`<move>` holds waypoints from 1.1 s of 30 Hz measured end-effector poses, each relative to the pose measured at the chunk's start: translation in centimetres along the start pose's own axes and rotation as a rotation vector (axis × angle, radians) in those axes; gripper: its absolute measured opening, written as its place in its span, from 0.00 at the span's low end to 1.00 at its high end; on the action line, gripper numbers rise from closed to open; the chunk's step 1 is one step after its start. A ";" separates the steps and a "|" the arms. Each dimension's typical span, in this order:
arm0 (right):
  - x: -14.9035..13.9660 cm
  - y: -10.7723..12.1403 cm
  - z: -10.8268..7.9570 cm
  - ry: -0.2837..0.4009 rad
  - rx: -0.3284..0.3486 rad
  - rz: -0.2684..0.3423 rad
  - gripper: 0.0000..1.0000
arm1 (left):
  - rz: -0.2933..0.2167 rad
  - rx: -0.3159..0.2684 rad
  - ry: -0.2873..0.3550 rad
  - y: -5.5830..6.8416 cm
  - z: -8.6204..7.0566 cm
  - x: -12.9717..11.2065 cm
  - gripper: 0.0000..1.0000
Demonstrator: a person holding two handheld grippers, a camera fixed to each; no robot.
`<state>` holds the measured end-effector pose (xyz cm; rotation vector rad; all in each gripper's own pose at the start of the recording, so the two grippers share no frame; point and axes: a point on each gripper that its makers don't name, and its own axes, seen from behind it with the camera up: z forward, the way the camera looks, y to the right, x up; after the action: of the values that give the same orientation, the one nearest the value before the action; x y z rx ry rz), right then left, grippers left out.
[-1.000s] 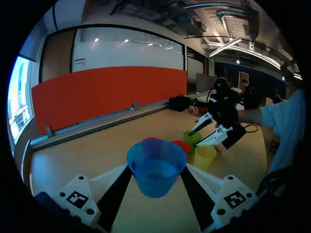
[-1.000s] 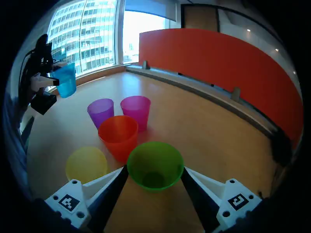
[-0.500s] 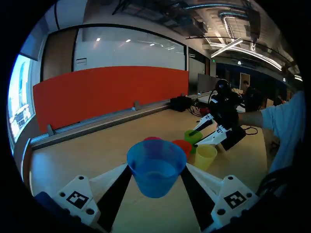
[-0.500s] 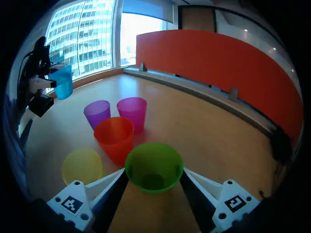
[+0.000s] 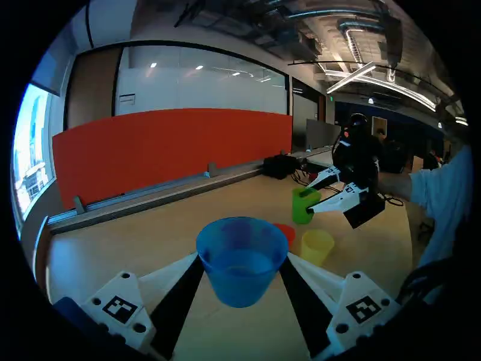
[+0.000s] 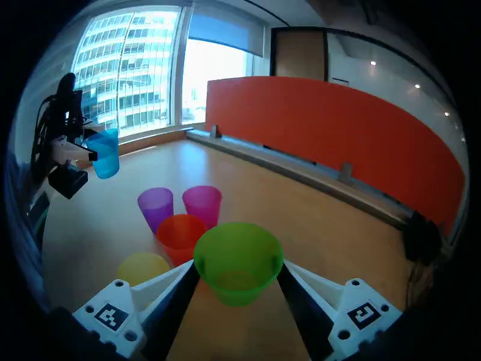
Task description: Pour water
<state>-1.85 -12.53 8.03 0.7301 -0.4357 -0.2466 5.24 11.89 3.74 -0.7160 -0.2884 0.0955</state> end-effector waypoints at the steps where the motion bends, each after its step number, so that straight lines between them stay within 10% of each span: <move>1: 0.5 -0.1 -0.4 0.012 -0.003 -0.003 0.91 | 0.000 0.001 0.003 0.0 0.0 0.1 0.84; 33: 11.6 -5.0 -8.6 0.340 -0.043 -0.027 0.91 | 0.037 -0.024 0.144 4.2 -2.6 6.9 0.84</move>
<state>12.06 -15.30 2.33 0.7194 -0.0975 -0.1524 12.63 14.69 0.62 -0.7488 -0.1386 0.0756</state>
